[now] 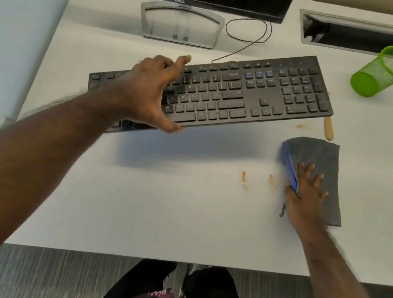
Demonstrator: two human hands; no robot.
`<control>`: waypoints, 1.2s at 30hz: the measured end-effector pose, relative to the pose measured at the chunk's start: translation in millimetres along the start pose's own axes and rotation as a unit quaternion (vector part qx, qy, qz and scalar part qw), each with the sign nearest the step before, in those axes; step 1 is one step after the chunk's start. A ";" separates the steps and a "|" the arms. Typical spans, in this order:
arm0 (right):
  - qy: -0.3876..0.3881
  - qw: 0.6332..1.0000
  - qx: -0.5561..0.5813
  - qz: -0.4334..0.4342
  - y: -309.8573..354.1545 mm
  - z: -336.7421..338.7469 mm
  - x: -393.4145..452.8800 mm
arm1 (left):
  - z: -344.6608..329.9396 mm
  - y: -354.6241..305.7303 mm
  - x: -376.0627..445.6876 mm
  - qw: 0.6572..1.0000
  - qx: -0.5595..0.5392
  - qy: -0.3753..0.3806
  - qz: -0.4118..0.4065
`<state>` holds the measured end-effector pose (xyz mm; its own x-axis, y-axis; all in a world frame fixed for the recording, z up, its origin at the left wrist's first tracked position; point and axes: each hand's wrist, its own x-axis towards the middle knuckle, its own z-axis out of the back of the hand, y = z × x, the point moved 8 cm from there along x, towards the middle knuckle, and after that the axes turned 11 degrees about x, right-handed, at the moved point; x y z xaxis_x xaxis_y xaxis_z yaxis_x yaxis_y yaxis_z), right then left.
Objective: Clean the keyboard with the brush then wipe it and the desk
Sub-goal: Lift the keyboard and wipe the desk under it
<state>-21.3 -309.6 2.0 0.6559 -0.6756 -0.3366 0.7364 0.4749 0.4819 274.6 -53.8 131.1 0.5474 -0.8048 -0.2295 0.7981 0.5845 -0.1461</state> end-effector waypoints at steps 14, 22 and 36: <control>0.079 0.984 -0.060 0.150 90.3 -65.9 -65.5 | 2.9 -13.1 -32.9 0.998 -0.026 -0.015 0.052; 0.147 0.944 -0.021 0.294 173.8 -136.6 -147.3 | 0.1 -16.9 -50.4 0.997 -0.021 -0.007 0.074; 0.425 0.808 0.073 0.401 276.5 -256.3 -301.9 | 23.1 -1.5 -60.5 0.992 -0.027 -0.036 0.115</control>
<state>26.7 170.2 29.5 0.8350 0.4776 -0.2734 0.0315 0.4545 0.8902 246.1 -8.3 167.5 0.7314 -0.6537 -0.1944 0.6367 0.7566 -0.1489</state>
